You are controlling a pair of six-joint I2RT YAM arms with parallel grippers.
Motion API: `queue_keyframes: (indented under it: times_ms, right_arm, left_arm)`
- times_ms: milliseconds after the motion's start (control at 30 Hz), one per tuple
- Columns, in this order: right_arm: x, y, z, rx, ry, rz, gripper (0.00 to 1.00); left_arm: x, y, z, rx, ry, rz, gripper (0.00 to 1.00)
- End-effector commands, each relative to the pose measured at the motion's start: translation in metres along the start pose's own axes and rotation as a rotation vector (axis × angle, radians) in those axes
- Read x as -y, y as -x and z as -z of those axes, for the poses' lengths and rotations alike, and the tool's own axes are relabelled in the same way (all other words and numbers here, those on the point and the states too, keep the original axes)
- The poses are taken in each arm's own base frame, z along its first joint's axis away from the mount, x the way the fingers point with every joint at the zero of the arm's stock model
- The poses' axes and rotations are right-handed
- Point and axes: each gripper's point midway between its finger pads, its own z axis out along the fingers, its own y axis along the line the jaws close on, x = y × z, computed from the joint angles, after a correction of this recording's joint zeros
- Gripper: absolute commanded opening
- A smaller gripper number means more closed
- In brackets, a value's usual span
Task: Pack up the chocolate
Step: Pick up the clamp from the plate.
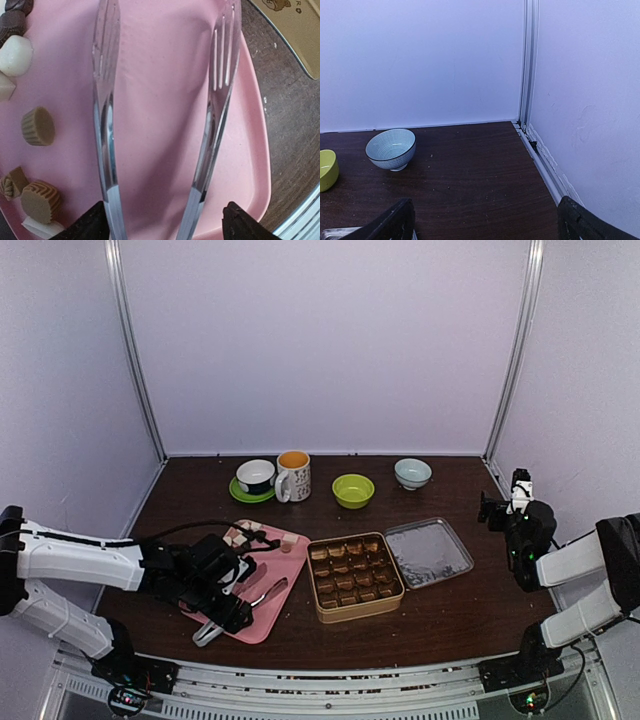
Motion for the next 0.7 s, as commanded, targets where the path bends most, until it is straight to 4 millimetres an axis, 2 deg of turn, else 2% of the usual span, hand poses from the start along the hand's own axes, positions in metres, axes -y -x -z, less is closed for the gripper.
queue_keyframes:
  times_ms: [0,167,333,467,667]
  right_arm:
    - [0.000,0.009,-0.002,0.031,0.002,-0.008,1.00]
    - [0.000,0.009,-0.002,0.030,0.003,-0.008,1.00]
    - [0.000,0.009,-0.002,0.031,0.002,-0.008,1.00]
    - [0.000,0.009,-0.002,0.031,0.002,-0.008,1.00]
    - [0.000,0.009,-0.002,0.031,0.003,-0.008,1.00]
  left_arm:
    - [0.006,0.000,-0.010,0.001,-0.023,-0.004,0.79]
    - [0.004,0.001,-0.016,-0.002,-0.010,0.016,0.75]
    - [-0.008,0.000,-0.017,-0.005,0.065,0.039,0.73]
    - [-0.003,0.000,-0.018,-0.007,0.079,0.024,0.72]
    - [-0.014,-0.006,-0.020,-0.047,0.180,0.013,0.62]
